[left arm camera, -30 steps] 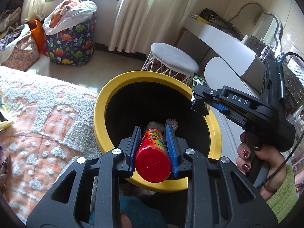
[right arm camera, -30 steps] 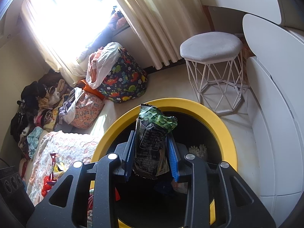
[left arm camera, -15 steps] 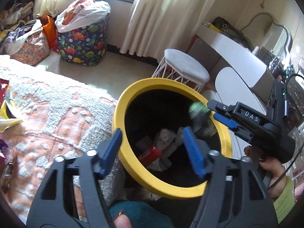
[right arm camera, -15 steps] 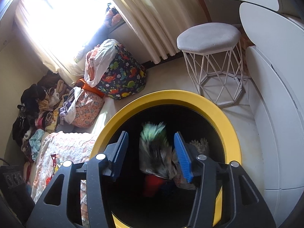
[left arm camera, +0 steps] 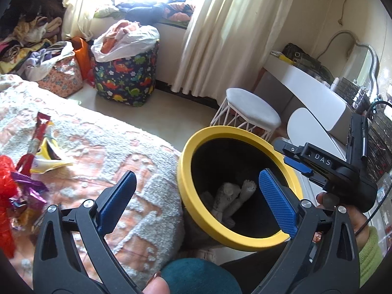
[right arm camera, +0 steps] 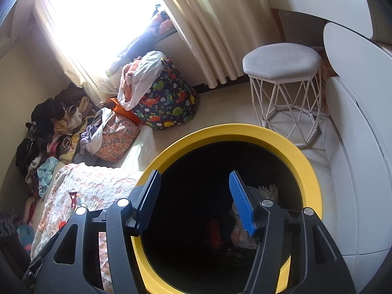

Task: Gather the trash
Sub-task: 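Move both open tools back over the trash on the bed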

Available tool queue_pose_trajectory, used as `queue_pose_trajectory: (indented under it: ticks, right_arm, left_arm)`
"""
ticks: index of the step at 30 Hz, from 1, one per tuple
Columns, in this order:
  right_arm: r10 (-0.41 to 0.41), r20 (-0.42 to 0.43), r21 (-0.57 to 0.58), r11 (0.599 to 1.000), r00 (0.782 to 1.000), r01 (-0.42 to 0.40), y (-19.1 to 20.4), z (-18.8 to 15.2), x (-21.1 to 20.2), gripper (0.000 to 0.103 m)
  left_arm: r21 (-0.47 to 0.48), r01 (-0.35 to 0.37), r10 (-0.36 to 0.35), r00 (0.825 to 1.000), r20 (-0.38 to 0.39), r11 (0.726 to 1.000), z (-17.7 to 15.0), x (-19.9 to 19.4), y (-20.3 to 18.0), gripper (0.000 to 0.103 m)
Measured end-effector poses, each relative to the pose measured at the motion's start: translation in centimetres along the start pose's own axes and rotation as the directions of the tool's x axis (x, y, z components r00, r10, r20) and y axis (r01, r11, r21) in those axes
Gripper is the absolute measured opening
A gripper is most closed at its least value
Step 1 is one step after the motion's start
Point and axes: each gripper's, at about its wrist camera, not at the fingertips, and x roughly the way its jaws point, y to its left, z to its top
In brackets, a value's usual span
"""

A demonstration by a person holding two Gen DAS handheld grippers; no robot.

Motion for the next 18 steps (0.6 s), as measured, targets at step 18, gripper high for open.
queue_pose_trajectory:
  ticks: [18]
  right_arm:
    - [0.104, 0.060, -0.164, 0.982, 0.993, -0.093, 6.0, -0.3, -2.3, 0.056]
  left_arm:
    - [-0.011, -0.084, 0.084, 0.990, 0.113, 0.996, 0.8, -5.7, 2.2, 0.092]
